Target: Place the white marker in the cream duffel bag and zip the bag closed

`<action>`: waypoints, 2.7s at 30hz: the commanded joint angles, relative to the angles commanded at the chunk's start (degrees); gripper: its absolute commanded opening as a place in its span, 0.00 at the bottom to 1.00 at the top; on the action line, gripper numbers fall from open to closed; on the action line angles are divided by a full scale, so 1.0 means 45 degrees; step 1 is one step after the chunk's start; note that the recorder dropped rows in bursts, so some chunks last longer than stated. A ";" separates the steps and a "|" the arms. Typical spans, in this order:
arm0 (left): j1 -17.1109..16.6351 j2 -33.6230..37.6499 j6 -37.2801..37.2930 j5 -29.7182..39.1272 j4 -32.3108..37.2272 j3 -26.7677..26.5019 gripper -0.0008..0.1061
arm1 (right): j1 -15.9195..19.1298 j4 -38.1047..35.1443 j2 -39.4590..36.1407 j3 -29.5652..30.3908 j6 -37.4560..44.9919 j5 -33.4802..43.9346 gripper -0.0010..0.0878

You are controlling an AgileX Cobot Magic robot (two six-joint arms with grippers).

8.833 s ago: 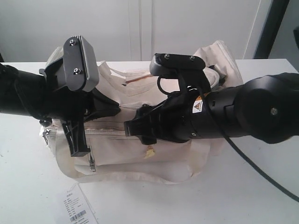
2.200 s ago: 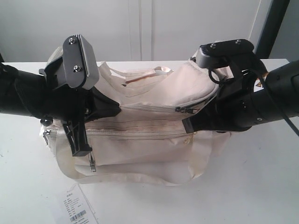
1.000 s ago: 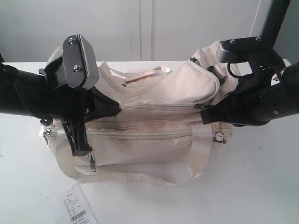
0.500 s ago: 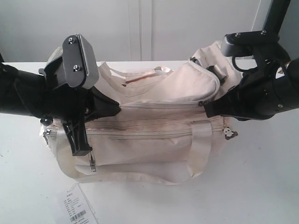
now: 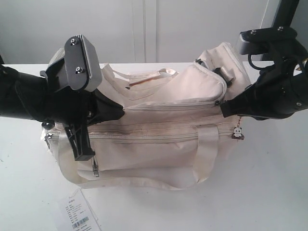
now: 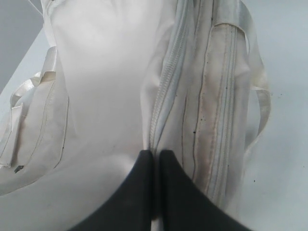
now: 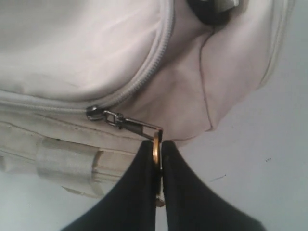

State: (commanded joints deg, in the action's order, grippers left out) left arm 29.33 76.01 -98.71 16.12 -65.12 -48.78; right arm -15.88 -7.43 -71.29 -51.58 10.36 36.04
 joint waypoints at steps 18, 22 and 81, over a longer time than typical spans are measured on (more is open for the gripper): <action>0.0000 0.0000 0.0055 0.0023 0.0000 0.0000 0.01 | 0.0000 0.0783 0.0000 -0.1013 0.0018 -0.0012 0.01; 0.0000 0.0000 0.0055 0.0023 0.0000 0.0000 0.01 | 0.0233 0.0961 0.0000 -0.1087 0.0018 -0.0066 0.01; 0.0023 -0.2441 0.4902 0.3402 -0.3304 0.0303 0.60 | 0.0991 -0.0801 0.0112 -0.1590 0.3945 0.0267 0.01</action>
State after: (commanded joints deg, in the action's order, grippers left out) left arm 29.43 65.03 -76.65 31.43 -79.99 -47.41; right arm -11.43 -11.04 -70.78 -58.74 28.11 37.24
